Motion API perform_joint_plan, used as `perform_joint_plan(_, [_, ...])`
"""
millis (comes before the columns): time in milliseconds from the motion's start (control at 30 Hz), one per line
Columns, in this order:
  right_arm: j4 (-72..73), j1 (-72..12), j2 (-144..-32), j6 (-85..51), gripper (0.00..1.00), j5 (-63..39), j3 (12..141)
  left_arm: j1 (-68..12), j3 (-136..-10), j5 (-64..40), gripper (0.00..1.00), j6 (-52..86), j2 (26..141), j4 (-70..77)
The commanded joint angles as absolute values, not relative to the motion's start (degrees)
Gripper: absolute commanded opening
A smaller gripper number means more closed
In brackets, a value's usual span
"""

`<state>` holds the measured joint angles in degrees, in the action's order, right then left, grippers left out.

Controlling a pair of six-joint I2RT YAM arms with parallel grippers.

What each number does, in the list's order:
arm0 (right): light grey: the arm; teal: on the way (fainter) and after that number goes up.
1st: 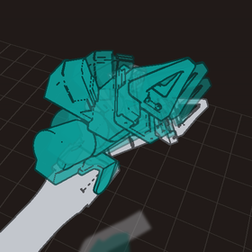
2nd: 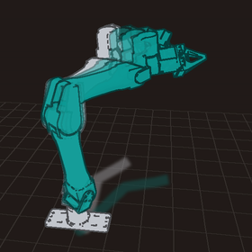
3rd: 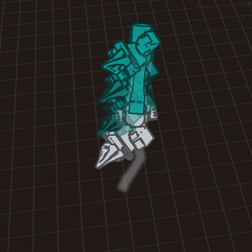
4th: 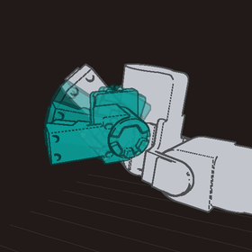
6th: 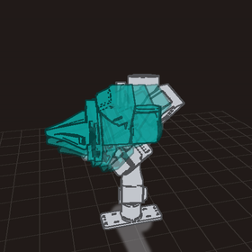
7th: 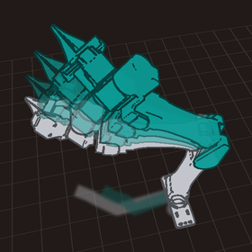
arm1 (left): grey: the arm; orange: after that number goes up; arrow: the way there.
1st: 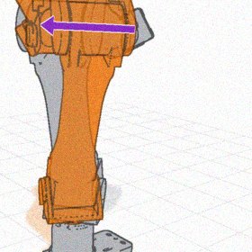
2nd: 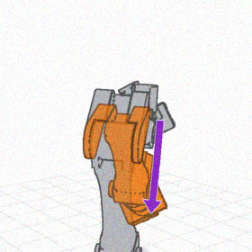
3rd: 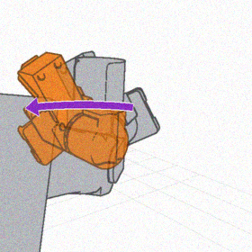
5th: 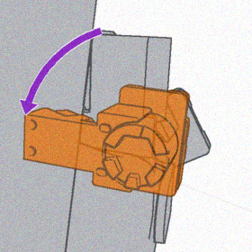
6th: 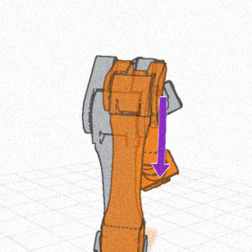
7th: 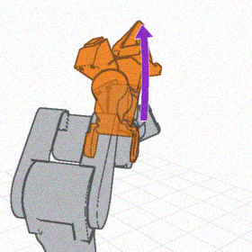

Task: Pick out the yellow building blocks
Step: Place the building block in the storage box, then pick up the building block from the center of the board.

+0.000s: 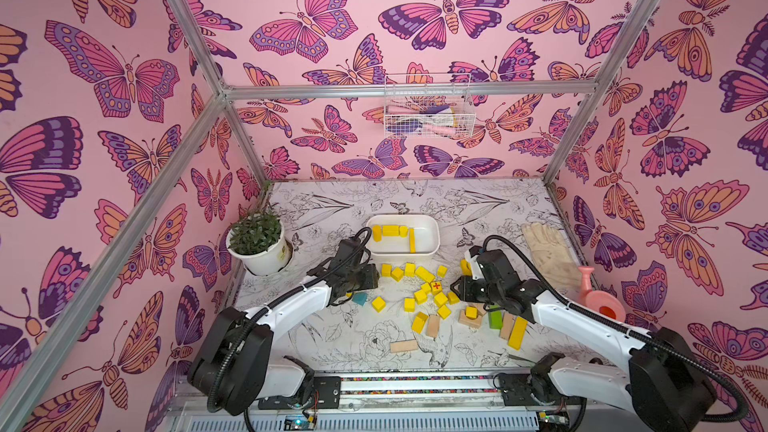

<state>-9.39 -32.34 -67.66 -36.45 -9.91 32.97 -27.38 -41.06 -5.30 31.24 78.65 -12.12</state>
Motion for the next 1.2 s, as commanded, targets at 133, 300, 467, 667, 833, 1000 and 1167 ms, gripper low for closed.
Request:
perform_joint_plan(133, [-7.21, -32.08, -68.92, -37.51, 0.31, -9.85, 33.59, -26.99, -45.18, -5.49, 0.58, 31.26, 83.51, -15.16])
perform_joint_plan(300, [-7.05, -32.08, -69.26, -37.36, 0.31, -10.01, 33.74, -26.72, -48.13, -6.93, 0.59, 29.82, 87.20, -16.15])
perform_joint_plan(467, [-7.00, -32.08, -69.43, -37.36, 0.31, -10.10, 33.73, -26.52, -50.04, -7.86, 0.59, 29.43, 89.92, -17.20])
perform_joint_plan(667, [-6.99, -32.08, -69.68, -37.40, 0.31, -10.24, 33.81, -26.48, -50.89, -8.53, 0.59, 29.68, 91.23, -18.41])
perform_joint_plan(833, [-6.98, -32.08, -69.45, -37.44, 0.31, -10.07, 33.75, -26.46, -50.63, -8.53, 0.59, 29.95, 90.92, -18.54])
perform_joint_plan(1000, [-7.01, -32.08, -69.60, -37.47, 0.31, -9.95, 33.70, -26.46, -51.06, -9.40, 0.54, 29.80, 91.84, -19.09])
perform_joint_plan(1167, [-7.14, -32.06, -69.68, -37.53, 0.31, -9.89, 33.78, -26.46, -51.67, -8.29, 0.43, 30.25, 92.43, -20.44])
